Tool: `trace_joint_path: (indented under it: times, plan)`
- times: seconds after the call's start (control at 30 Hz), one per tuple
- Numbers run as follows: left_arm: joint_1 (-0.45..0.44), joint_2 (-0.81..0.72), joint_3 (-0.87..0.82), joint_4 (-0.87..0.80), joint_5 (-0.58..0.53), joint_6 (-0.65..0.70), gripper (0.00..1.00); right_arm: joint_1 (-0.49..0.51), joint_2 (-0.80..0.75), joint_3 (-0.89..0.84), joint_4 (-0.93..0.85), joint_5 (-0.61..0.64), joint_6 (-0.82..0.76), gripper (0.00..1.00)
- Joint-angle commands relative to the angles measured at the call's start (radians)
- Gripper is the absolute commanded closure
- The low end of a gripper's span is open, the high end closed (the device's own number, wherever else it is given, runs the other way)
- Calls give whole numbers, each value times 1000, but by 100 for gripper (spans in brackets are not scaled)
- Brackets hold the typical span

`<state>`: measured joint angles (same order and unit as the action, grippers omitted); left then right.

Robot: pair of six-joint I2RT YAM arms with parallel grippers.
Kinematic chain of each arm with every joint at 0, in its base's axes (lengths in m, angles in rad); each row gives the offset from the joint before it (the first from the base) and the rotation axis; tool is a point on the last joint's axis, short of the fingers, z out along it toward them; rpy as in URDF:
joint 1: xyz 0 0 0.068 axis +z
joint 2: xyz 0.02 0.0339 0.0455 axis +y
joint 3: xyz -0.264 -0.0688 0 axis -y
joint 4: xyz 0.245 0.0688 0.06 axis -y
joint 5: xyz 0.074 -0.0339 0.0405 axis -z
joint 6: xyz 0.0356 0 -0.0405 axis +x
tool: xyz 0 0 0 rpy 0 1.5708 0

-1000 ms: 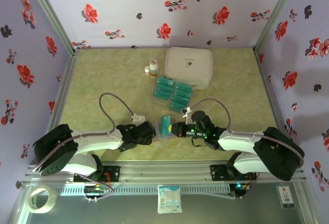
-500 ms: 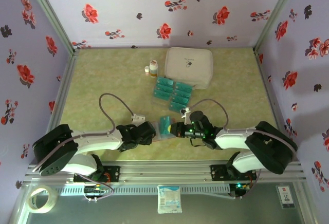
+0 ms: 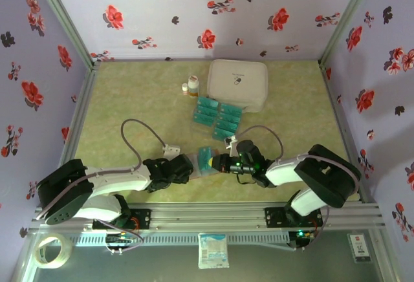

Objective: Put the credit cards into the card holder

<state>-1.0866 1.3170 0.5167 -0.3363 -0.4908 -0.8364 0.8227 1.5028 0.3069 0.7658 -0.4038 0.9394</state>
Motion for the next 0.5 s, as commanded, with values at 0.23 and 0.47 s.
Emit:
trace_joint_path:
  times: [0.23,0.47]
  plan:
    - [7,25,-27,-43,-24,-10,0,-5,34,-9,58,-22,6,100]
    - [7,24,-27,-40,-23,-11,0,-6,63,-24,93,-24,12,100]
